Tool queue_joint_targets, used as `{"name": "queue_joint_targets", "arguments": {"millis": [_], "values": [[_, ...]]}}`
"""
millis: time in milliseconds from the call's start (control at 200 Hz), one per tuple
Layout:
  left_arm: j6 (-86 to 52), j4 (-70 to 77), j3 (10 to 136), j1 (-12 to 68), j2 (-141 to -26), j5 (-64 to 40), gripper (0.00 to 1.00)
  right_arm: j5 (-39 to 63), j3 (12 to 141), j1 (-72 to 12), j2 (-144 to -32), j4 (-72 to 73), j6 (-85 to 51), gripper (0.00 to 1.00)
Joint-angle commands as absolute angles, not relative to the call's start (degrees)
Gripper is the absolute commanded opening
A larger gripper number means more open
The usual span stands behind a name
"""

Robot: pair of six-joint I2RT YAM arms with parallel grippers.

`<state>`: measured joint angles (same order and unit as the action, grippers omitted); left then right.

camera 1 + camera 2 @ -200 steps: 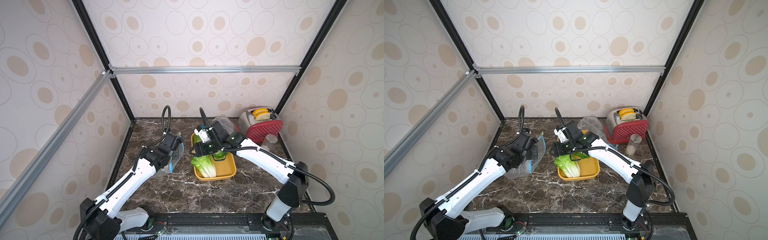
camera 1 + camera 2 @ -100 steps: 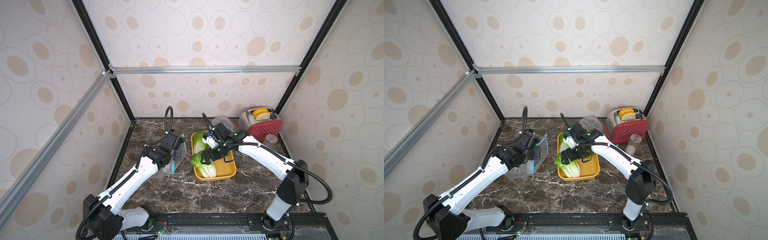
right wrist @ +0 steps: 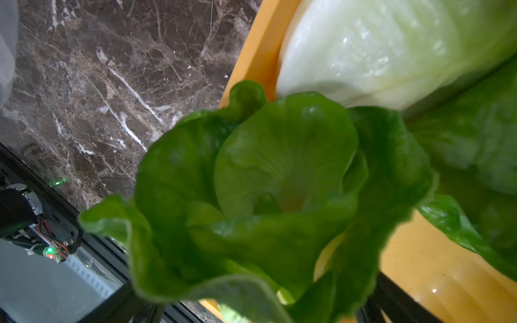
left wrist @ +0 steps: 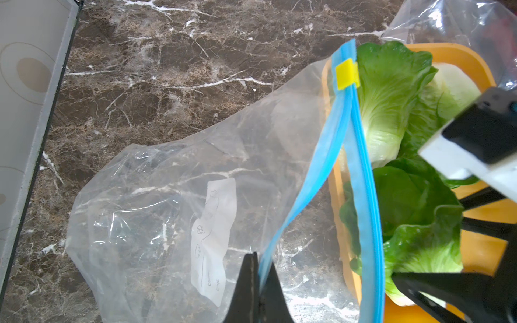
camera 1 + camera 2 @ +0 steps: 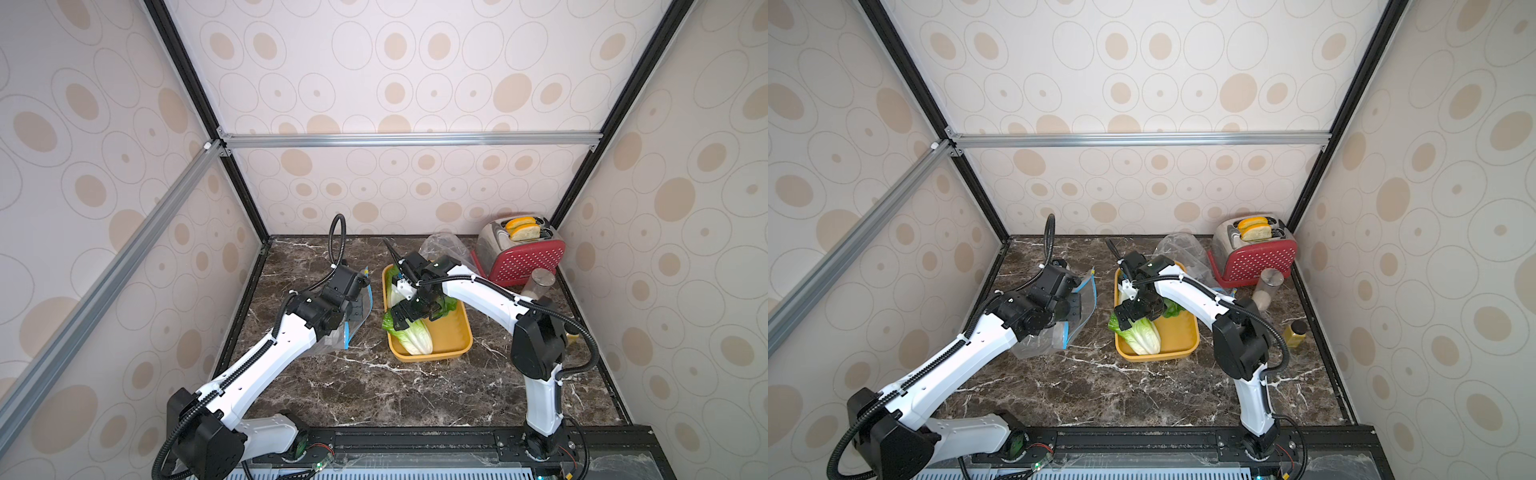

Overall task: Put the chinese cabbages into a zipper bag and zip it
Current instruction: Pick up the Chinese cabbage from the basket.

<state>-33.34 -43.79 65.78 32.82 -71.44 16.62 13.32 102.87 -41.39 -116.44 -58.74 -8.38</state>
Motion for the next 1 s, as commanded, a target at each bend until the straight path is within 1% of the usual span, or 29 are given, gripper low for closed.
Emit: {"name": "queue_joint_targets", "arguments": {"millis": [0, 120, 170, 220, 366, 576, 686, 996], "values": [[-34.98, -44.03, 65.52, 32.43, -70.15, 18.19, 0.00, 12.99, 105.12, -42.17, -118.72, -59.24, -6.79, 1.00], [-35.12, -44.01, 65.23, 32.43, -69.34, 18.58, 0.00, 14.36, 104.31, -42.19, -119.37, -58.54, -5.72, 1.00], [-35.53, -43.82, 64.91, 32.42, -68.92, 18.89, 0.00, 14.11, 103.77, -42.19, -119.21, -58.06, -5.76, 0.96], [-35.88, -43.19, 64.45, 32.41, -68.41, 18.71, 0.00, 13.36, 103.30, -42.19, -119.05, -57.71, -6.00, 0.90], [-37.20, -42.12, 63.64, 32.43, -67.81, 17.59, 0.00, 12.16, 101.20, -42.14, -116.80, -55.10, -7.14, 0.79], [-37.72, -41.57, 63.19, 32.41, -67.00, 17.62, 0.00, 10.82, 96.87, -41.43, -110.71, -50.77, -9.61, 0.71], [-37.81, -41.66, 63.06, 32.43, -66.43, 17.67, 0.00, 11.76, 92.87, -40.22, -106.23, -46.73, -12.45, 0.69], [-38.40, -40.71, 63.50, 32.43, -66.03, 16.33, 0.00, 12.81, 83.50, -36.64, -94.25, -38.28, -21.93, 0.69]]}}
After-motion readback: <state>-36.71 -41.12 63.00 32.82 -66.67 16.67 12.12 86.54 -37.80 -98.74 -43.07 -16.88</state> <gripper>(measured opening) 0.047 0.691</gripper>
